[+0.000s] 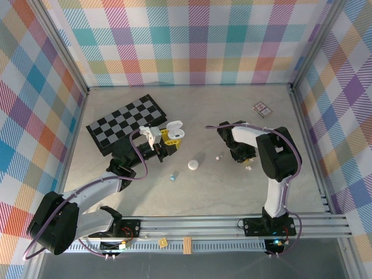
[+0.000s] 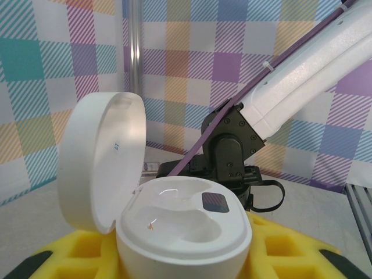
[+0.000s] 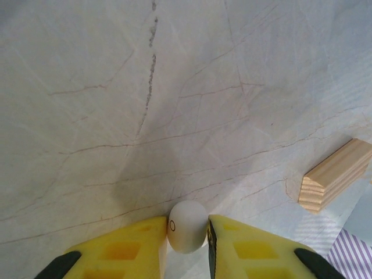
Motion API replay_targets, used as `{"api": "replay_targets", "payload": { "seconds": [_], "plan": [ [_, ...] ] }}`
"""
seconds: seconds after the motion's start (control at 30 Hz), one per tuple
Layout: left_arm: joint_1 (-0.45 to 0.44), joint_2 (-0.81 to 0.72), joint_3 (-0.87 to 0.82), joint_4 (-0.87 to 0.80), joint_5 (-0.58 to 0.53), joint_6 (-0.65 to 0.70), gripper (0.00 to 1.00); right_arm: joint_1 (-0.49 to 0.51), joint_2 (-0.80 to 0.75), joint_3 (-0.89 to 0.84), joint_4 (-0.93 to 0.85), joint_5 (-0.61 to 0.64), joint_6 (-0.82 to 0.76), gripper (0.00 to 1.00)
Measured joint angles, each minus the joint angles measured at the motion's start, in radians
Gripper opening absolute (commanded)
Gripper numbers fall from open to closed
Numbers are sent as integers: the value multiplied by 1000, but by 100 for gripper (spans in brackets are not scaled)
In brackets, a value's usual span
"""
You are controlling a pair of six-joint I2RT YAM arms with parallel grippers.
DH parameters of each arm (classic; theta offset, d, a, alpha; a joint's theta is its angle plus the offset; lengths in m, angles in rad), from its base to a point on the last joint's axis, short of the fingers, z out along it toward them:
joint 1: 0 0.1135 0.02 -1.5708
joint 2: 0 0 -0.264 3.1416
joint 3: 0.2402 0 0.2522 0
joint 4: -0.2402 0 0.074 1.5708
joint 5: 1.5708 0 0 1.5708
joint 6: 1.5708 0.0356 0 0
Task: Insert the wireless bluetooth earbuds into the charging case
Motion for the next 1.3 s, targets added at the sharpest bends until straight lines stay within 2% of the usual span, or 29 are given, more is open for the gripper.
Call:
{"api": "replay_targets", "payload": {
  "seconds": [0.2,0.4,0.53,0.7,0.93,1.1,1.3],
  "plan": [
    [0,0,0,0,0,0,34,-8,-20,-8,14,-26,-1,23],
    [0,0,0,-1,0,0,34,-53,-146,-53,74,-155,7,22],
    [0,0,1,-29,3,17,34,-110,-275,-95,122,-316,31,23],
    [-3,15,8,-31,4,34,34,-243,-416,-174,189,-607,90,24],
    [-27,61,19,-31,3,39,34,-359,-487,-235,246,-960,151,24],
    [-49,69,25,-30,3,50,34,-393,-519,-270,273,-1145,185,24],
    [-75,92,27,-30,2,56,34,-395,-534,-280,278,-1283,204,24]
  ]
}}
